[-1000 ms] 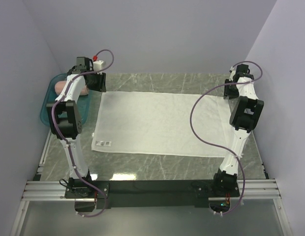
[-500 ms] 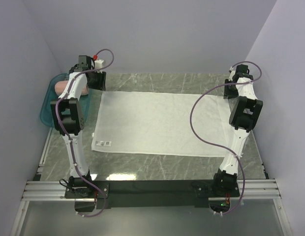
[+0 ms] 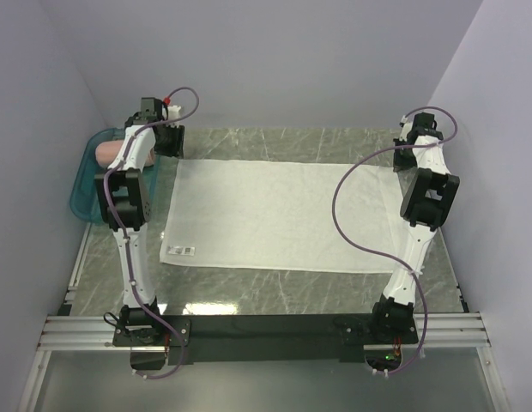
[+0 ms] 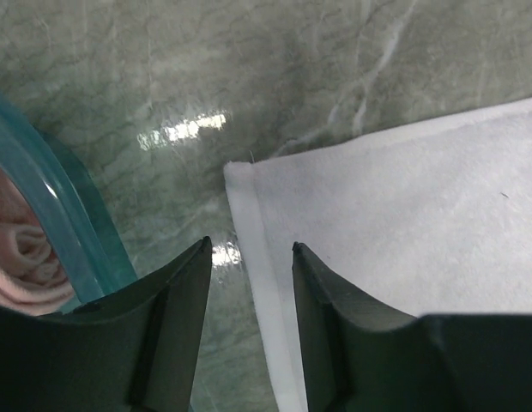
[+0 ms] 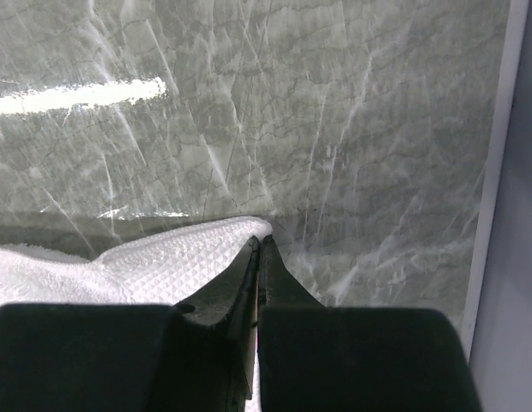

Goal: Roll the towels
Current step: Fold the towel

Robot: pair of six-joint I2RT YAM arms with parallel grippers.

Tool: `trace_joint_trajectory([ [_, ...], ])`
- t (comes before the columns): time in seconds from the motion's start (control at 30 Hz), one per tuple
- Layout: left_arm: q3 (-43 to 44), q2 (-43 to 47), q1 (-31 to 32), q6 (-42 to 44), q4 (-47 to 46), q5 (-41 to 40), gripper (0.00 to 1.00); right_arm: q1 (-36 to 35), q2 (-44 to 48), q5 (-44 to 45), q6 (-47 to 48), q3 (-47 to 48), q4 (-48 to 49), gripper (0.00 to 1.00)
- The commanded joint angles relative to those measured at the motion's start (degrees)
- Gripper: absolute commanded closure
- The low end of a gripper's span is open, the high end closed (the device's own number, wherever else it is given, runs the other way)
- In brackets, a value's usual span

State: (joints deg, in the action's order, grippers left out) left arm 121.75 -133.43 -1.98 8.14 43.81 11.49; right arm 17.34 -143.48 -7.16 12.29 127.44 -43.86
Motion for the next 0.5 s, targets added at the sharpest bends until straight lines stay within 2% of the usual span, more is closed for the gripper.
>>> trace_joint_trajectory([
  [0.0,3.8,-1.7,0.3,-0.9,-1.6,-1.6,0.52,0.5,1.1,-0.2,1.6,-1.2,2.3,1.00],
  [0.17,5.4,-4.3,0.7,-0.4,-2.8,-2.8,0.54,0.5,2.2,-0.8,2.0,-2.3,2.7,1.00],
  [0.47,3.0,-6.1,1.3,0.7,-6.5,-4.4,0.54,0.5,2.9,-1.6,2.7,-2.5,2.6,1.00],
])
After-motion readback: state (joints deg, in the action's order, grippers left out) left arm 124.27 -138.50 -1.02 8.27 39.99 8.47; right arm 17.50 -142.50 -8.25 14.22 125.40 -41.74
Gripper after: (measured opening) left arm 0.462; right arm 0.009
